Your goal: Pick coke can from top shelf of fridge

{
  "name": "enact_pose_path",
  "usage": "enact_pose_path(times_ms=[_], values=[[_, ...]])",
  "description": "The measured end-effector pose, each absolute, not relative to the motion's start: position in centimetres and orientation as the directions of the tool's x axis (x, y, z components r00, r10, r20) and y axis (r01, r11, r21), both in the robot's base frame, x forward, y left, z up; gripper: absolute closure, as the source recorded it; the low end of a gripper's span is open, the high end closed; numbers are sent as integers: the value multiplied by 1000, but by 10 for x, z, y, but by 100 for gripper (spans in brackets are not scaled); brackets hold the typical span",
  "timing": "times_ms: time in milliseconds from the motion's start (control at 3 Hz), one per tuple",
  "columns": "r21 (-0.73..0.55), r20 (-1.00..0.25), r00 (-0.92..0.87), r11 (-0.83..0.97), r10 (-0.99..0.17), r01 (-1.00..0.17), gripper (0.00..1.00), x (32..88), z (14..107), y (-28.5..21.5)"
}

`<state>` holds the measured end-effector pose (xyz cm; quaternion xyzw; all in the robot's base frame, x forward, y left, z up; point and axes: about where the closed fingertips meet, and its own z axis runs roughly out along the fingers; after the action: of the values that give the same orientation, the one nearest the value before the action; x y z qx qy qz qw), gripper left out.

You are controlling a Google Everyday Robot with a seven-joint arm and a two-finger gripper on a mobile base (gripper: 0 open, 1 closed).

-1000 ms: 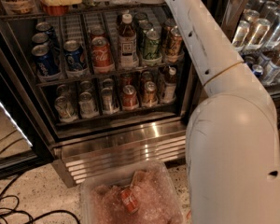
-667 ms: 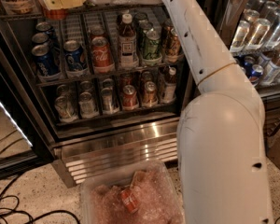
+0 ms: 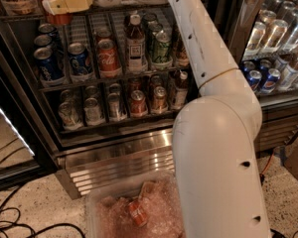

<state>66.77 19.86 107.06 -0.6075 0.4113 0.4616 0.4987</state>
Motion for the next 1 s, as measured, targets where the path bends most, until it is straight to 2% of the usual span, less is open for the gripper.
enact_pose_path(times_ms=[1000], values=[[-195,-976,214,-264,-45,-944,100,665,1052,182]])
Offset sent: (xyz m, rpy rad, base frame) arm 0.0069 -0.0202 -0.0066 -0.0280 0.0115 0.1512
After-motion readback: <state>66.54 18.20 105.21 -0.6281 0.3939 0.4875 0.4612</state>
